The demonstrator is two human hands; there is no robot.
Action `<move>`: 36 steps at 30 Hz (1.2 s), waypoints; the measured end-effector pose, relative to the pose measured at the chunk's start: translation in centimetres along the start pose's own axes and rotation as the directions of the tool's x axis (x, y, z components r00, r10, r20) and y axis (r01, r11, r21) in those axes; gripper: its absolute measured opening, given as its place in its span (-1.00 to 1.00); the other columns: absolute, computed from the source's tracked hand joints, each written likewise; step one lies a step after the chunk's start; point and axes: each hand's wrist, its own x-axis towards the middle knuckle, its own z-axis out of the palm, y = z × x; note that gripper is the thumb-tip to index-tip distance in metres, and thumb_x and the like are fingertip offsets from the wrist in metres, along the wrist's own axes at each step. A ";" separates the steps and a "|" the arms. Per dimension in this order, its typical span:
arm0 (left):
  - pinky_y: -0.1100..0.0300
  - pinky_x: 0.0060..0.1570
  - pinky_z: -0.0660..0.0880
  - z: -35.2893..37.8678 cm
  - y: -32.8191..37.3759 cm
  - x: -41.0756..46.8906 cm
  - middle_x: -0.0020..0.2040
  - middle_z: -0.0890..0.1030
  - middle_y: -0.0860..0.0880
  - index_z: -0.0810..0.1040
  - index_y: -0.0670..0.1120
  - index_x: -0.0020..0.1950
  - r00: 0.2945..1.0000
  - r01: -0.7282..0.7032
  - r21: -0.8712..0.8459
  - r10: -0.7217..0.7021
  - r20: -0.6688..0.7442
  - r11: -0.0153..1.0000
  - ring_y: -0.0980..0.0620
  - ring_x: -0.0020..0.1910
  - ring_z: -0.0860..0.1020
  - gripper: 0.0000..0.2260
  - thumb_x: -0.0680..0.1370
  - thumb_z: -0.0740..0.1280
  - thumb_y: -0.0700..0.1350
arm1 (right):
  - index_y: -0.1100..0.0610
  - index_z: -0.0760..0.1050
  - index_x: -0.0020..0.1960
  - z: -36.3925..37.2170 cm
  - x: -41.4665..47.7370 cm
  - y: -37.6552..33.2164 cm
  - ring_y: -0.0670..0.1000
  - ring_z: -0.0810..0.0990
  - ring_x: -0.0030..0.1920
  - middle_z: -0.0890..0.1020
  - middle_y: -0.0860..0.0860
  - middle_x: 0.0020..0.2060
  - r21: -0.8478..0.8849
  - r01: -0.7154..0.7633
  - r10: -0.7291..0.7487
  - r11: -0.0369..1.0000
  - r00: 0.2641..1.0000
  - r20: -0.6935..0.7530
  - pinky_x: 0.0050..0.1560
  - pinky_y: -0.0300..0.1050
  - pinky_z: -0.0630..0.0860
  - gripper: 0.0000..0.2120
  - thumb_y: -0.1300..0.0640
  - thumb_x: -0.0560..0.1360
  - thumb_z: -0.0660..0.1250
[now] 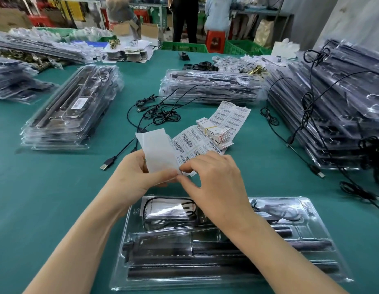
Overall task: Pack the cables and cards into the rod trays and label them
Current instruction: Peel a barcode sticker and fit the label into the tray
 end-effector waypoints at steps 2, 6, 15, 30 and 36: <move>0.27 -0.18 0.62 0.0 -0.1 0.0 0.06 0.75 -0.01 0.63 -0.13 0.20 1.000 -0.006 0.040 0.007 -0.015 0.999 -0.04 -0.05 0.74 -0.70 0.48 0.52 -0.23 | -0.06 0.66 -0.09 -0.1 0.0 0.1 -0.13 0.54 -0.13 0.66 -0.19 -0.23 0.012 -0.024 0.024 1.000 1.000 -0.004 -0.01 -0.16 0.35 -0.87 -0.11 0.48 0.49; 0.31 -0.25 0.58 0.0 -0.2 0.1 0.03 0.75 0.03 0.65 -0.07 0.16 0.999 -0.023 0.087 0.026 -0.040 0.996 0.03 -0.08 0.73 -0.74 0.49 0.52 -0.21 | -0.05 0.66 -0.13 0.0 -0.1 0.1 -0.12 0.53 -0.16 0.64 -0.18 -0.26 0.010 -0.037 0.037 0.999 0.999 -0.009 0.00 -0.12 0.40 -0.84 -0.13 0.49 0.47; 0.25 -0.07 0.63 0.1 -0.3 0.1 0.06 0.75 0.06 0.66 -0.05 0.17 1.000 -0.012 0.100 0.013 -0.011 0.995 0.05 0.01 0.71 -0.75 0.51 0.51 -0.21 | -0.08 0.66 -0.10 0.1 0.2 0.3 -0.15 0.52 -0.16 0.66 -0.19 -0.23 0.002 -0.060 0.060 0.998 0.997 0.040 0.01 -0.12 0.42 -0.81 -0.18 0.52 0.43; 0.28 -0.16 0.61 0.2 -0.7 0.3 0.03 0.75 0.03 0.66 -0.02 0.16 0.999 0.001 0.090 0.003 -0.041 0.996 0.02 -0.05 0.72 -0.75 0.50 0.51 -0.20 | -0.07 0.63 -0.14 -0.2 0.2 0.3 -0.14 0.53 -0.18 0.63 -0.18 -0.27 0.030 -0.080 0.078 0.996 0.995 0.060 0.05 -0.07 0.44 -0.90 -0.02 0.53 0.38; 0.32 -0.27 0.57 -0.1 -0.8 0.4 -0.01 0.76 -0.05 0.58 -0.07 0.24 0.997 0.029 0.010 -0.028 -0.077 1.000 -0.09 -0.10 0.75 -0.68 0.51 0.48 -0.27 | -0.07 0.62 -0.23 -0.7 0.9 1.6 -0.18 0.59 -0.22 0.63 -0.22 -0.33 0.267 -0.257 0.224 0.929 0.963 0.147 -0.14 -0.26 0.50 -0.90 0.03 0.47 0.41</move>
